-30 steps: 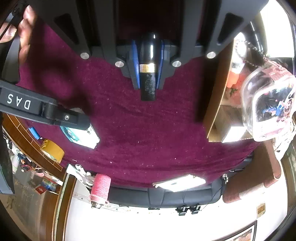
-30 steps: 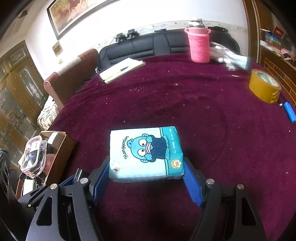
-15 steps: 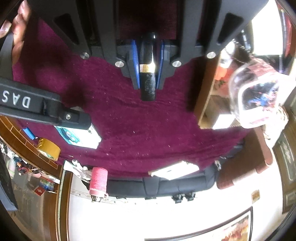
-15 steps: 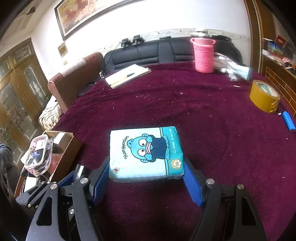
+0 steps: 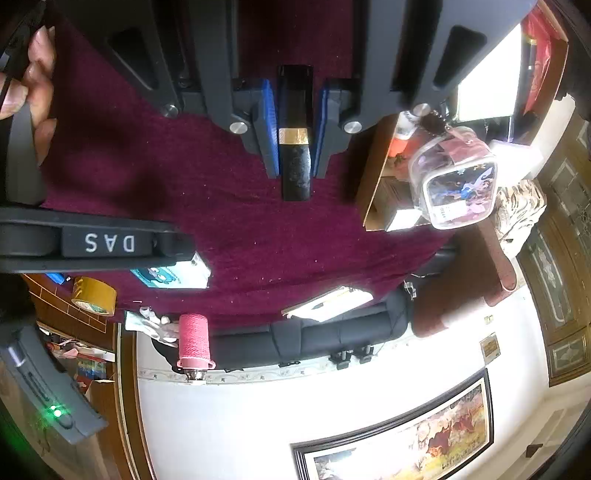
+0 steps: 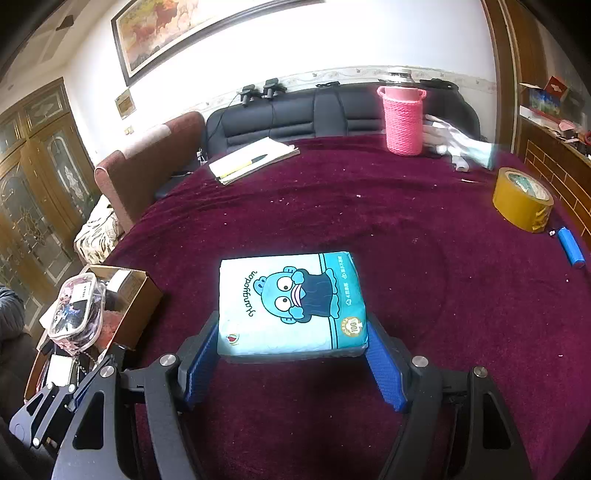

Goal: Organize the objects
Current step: 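Carry the lipstick and tissue pack with both grippers over the box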

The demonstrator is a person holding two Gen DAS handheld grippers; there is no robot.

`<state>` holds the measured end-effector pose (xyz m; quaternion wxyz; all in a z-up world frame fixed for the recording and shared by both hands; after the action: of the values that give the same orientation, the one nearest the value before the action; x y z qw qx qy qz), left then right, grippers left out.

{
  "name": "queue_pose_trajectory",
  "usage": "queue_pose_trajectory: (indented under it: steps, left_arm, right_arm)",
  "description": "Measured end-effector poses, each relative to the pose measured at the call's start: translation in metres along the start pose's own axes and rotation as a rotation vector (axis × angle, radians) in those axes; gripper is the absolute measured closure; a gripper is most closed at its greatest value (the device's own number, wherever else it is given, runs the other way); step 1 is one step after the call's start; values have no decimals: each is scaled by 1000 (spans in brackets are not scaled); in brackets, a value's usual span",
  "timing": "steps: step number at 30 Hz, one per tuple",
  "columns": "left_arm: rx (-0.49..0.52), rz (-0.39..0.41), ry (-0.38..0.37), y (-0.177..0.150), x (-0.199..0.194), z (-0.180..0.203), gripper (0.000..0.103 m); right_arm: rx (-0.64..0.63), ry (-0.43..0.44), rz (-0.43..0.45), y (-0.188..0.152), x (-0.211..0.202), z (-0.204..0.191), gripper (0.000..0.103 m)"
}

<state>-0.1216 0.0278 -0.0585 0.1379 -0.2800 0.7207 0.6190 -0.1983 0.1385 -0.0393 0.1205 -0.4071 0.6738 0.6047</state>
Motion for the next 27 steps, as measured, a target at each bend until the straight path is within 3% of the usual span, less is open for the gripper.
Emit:
queue_pose_trajectory:
  steps: [27]
  left_arm:
    - [-22,60,0,7,-20,-6,86]
  right_arm:
    - [-20,4,-6,-4,5,-5,25]
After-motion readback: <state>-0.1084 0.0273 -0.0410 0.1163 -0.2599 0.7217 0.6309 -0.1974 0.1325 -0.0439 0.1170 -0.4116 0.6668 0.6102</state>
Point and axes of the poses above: each gripper's, at about its wrist camera, not at the fingertips, and x roughly the way its jaws point, z to its right, y to its top, the point moved 5 cm from there along x, roughly the way its jaws point, and after that the axes turned 4 degrees about y, right-handed, at the moved point
